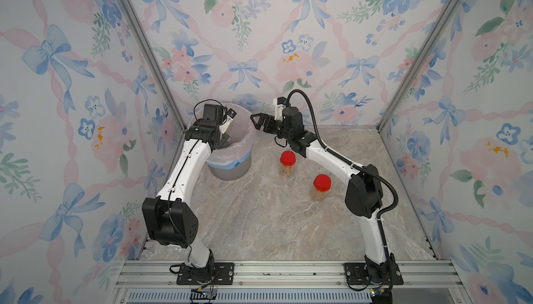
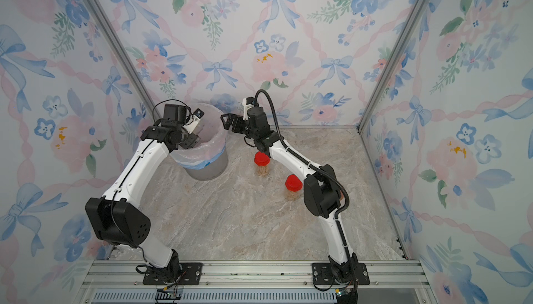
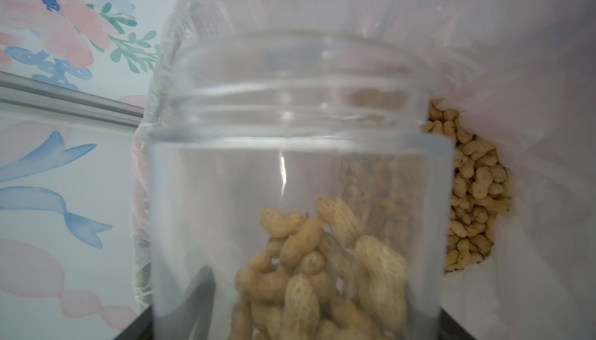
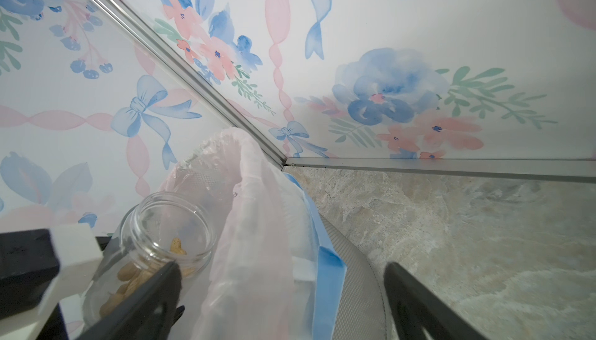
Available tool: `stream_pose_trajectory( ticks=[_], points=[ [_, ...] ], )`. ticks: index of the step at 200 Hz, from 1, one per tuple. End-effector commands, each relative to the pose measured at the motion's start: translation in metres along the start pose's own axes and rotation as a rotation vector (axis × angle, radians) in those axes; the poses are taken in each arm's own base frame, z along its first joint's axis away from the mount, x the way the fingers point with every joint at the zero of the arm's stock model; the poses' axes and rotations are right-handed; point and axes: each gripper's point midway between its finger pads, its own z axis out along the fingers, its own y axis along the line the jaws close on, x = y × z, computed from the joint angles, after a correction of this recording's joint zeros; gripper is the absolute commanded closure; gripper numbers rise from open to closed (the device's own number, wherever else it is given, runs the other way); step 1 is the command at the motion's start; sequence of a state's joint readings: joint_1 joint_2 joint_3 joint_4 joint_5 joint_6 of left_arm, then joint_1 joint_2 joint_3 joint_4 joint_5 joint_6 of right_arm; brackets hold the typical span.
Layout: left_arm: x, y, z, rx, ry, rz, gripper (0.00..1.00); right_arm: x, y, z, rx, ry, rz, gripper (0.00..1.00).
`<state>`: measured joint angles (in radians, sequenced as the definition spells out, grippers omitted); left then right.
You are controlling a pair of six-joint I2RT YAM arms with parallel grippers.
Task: Empty moldy peanuts from jars
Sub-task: Move the trash bin to the center of the board.
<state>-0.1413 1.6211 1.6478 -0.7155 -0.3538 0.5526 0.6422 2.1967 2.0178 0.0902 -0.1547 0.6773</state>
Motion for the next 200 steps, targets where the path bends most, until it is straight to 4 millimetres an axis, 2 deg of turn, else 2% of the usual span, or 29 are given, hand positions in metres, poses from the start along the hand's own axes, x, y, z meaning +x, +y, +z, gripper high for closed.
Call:
stream_pose_trajectory(
  ticks=[1, 33, 79, 133, 171, 200],
  points=[
    [0.008, 0.003, -0.016, -0.003, 0.009, -0.003, 0.78, -0.027, 0.021, -0.017, -0.054, -0.059, -0.002, 0.00],
    [0.013, -0.004, -0.025, 0.026, 0.036, 0.006, 0.80, -0.025, 0.018, -0.019, -0.048, -0.053, -0.002, 0.00],
    [0.029, -0.014, -0.024, 0.035, 0.088, -0.039, 0.81, -0.022, 0.014, -0.020, -0.034, -0.036, -0.004, 0.00],
    [0.016, 0.000, -0.041, 0.017, 0.029, -0.060, 0.79, -0.024, 0.007, -0.021, -0.026, -0.049, 0.009, 0.00],
    [0.016, -0.003, -0.051, 0.048, 0.005, -0.059, 0.79, -0.027, 0.006, -0.021, -0.027, -0.055, 0.013, 0.00],
    [0.021, -0.013, -0.047, 0.075, 0.021, -0.056, 0.79, -0.029, 0.005, -0.025, -0.026, -0.064, 0.013, 0.00]
  ],
)
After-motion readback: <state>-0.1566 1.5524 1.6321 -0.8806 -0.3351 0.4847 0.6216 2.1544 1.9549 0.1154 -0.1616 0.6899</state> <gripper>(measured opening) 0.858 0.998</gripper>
